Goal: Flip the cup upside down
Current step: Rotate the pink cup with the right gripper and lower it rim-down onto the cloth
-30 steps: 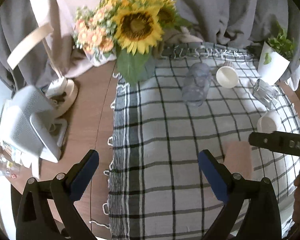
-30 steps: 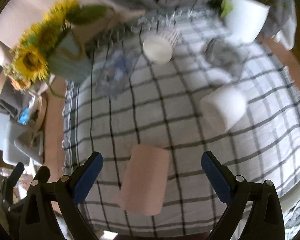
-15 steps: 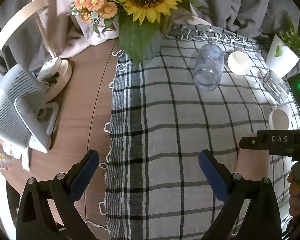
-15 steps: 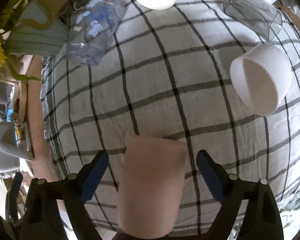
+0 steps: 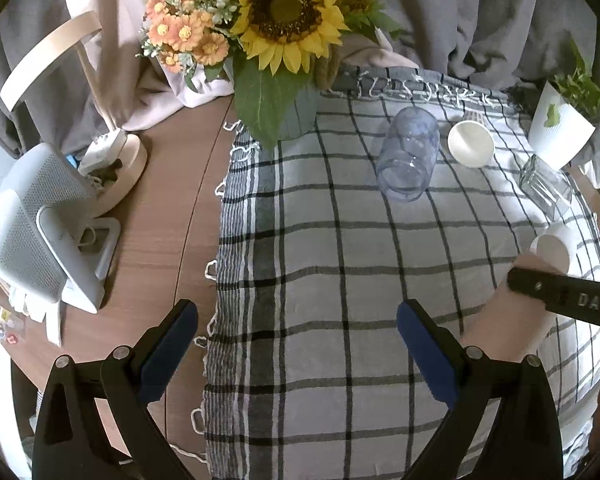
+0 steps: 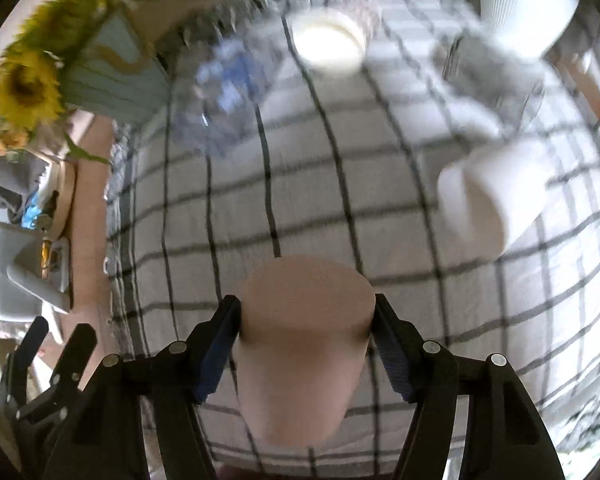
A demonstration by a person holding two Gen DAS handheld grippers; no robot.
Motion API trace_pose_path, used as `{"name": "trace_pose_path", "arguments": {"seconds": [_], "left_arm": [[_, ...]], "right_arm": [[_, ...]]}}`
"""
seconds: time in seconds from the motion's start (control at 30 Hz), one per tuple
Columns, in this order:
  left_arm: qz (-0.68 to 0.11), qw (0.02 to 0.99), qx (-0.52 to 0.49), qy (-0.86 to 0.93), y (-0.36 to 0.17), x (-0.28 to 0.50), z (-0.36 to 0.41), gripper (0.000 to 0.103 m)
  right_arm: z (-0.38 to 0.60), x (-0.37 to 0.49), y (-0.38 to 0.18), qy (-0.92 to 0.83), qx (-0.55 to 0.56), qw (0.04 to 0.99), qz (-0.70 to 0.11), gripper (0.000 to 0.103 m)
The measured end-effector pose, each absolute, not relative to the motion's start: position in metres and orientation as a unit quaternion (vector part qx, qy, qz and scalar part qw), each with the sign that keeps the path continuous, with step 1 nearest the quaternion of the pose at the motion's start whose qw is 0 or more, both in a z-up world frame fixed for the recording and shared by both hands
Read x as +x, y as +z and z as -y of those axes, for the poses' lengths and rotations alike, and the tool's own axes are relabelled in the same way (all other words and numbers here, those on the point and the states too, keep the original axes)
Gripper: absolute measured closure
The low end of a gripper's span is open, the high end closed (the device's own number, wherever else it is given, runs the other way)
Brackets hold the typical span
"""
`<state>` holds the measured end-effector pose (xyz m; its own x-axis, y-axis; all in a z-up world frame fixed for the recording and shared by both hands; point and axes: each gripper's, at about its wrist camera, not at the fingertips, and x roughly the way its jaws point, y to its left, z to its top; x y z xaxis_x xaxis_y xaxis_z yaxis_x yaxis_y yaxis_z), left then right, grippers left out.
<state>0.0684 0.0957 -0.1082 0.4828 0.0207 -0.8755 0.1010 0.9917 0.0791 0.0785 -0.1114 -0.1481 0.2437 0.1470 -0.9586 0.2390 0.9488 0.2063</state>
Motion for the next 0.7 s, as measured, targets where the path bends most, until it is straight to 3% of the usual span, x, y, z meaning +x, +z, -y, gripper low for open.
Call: {"name": "trace_pose_path", "arguments": {"seconds": [0.27,0.7], "left_arm": [[-0.51,0.857,0.073,-0.014,-0.112,0.062,-0.083,0.001],[-0.516,0.855,0.058,0.01,-0.114,0.056,-0.088,0.002]], "right_arm": [[0.102,0.071,-0.127,-0.037,0.052,0.823,-0.565,0.038],[0.078,0.095,-0.138,-0.022,-0.011,0.833,-0.552,0.038]]}}
